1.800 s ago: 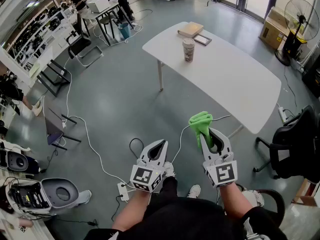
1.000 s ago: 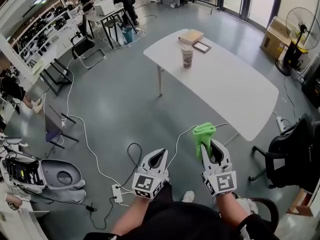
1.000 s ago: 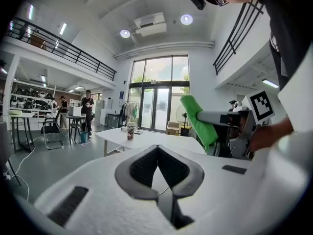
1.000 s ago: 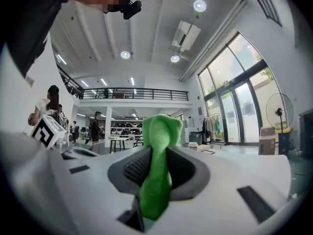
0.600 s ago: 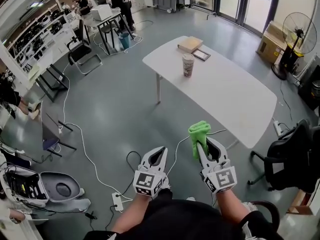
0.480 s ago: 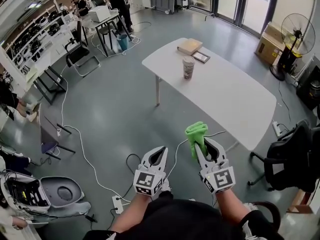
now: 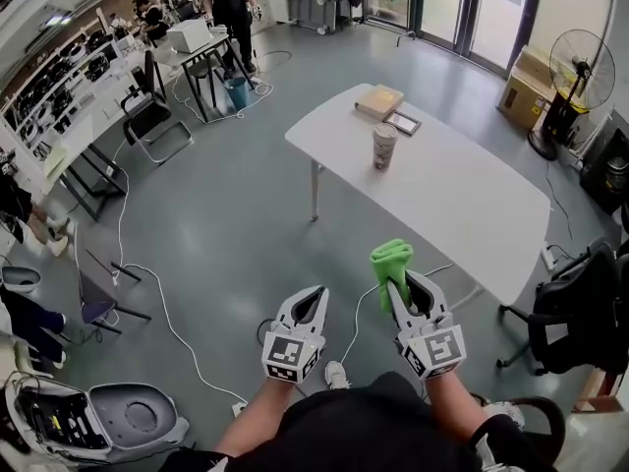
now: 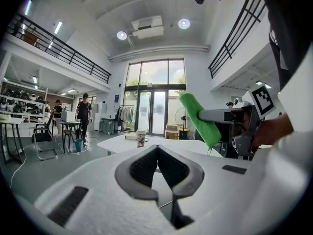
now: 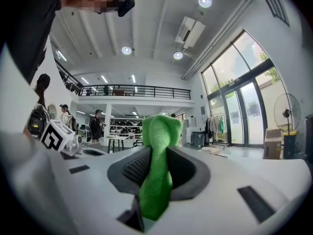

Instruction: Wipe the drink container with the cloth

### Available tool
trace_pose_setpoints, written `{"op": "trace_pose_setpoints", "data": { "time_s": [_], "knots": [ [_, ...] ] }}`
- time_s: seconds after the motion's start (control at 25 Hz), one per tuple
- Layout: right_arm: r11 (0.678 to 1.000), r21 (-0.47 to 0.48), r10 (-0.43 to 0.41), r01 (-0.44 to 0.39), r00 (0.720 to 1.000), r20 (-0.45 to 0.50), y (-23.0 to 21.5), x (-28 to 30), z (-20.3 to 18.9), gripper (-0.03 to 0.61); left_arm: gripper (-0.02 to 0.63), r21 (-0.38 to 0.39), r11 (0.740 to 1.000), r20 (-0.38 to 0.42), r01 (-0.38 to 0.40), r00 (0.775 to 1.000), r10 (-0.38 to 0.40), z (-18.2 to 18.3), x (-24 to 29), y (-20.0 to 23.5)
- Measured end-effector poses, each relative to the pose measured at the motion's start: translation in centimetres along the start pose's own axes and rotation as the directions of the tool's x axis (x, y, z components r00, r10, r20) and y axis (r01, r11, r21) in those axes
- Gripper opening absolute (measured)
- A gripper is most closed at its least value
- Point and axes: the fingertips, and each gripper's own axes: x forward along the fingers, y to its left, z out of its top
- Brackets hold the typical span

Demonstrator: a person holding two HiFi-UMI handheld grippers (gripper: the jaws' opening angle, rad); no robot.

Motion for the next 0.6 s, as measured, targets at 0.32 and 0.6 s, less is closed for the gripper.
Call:
{"op": "trace_pose_setpoints", "data": {
  "time_s": [0.32,0.6],
  "knots": [
    [1.000,0.000,-0.007,0.007,0.999,-0.035,0.3,3.5,-0.5,0.101,0.009,-0.022,1.000,-0.023,0.003,1.000,-0.004,-1.0,0.5,3.3],
    [0.997,-0.073,-0.028,0.024,0.999,-0.045,-1.4,7.2,-0.9,0.103,0.009,-0.035,0.999,-0.037,0.016,0.999,-0.018,-1.4,3.8,5.4]
  ]
}}
